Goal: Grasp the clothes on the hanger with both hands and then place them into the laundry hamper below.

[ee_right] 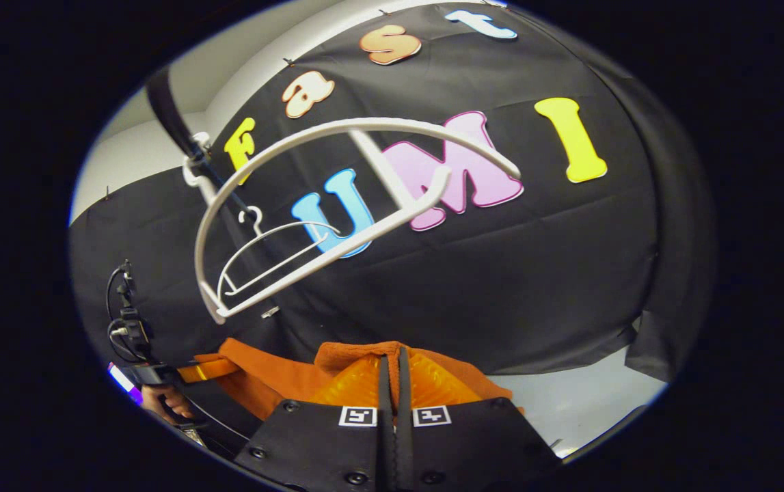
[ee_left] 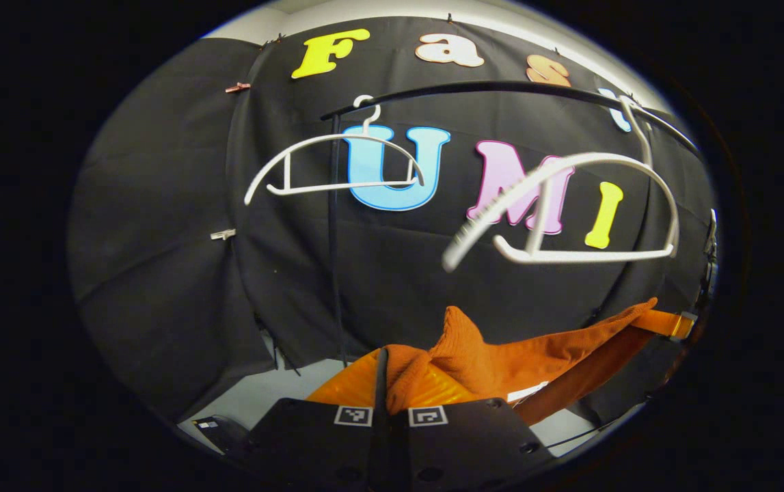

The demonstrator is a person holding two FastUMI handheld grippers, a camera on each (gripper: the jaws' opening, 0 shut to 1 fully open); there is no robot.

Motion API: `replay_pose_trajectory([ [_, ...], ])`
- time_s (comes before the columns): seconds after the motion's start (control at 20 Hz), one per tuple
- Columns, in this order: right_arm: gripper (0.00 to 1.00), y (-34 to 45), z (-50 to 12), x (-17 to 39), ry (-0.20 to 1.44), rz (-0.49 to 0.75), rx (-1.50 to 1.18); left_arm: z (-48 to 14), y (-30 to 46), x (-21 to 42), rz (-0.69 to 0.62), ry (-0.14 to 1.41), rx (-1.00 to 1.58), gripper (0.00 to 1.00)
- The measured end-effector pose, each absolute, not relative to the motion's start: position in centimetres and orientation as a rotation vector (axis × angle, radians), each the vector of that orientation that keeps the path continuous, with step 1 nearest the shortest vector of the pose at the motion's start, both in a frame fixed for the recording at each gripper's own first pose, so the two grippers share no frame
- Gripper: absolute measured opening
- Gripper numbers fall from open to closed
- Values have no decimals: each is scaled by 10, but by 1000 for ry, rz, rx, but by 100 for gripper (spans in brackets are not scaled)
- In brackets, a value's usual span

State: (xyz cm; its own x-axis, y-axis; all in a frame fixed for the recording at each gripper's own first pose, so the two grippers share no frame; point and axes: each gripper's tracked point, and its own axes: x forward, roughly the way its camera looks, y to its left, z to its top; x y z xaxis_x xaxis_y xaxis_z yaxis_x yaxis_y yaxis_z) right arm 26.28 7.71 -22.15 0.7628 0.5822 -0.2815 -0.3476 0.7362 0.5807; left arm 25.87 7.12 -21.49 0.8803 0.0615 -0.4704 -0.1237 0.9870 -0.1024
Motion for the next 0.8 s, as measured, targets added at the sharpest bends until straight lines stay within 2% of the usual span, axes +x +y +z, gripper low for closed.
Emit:
replay_pose_trajectory([
  [0.5, 5, 142, -161, 212, 420, 731, 561, -173, -45, 250, -160, 345, -187, 5],
  [0.8, 5, 150, -223, 197, 522, 726, 534, -232, -76, 247, -198, 383, -161, 5],
])
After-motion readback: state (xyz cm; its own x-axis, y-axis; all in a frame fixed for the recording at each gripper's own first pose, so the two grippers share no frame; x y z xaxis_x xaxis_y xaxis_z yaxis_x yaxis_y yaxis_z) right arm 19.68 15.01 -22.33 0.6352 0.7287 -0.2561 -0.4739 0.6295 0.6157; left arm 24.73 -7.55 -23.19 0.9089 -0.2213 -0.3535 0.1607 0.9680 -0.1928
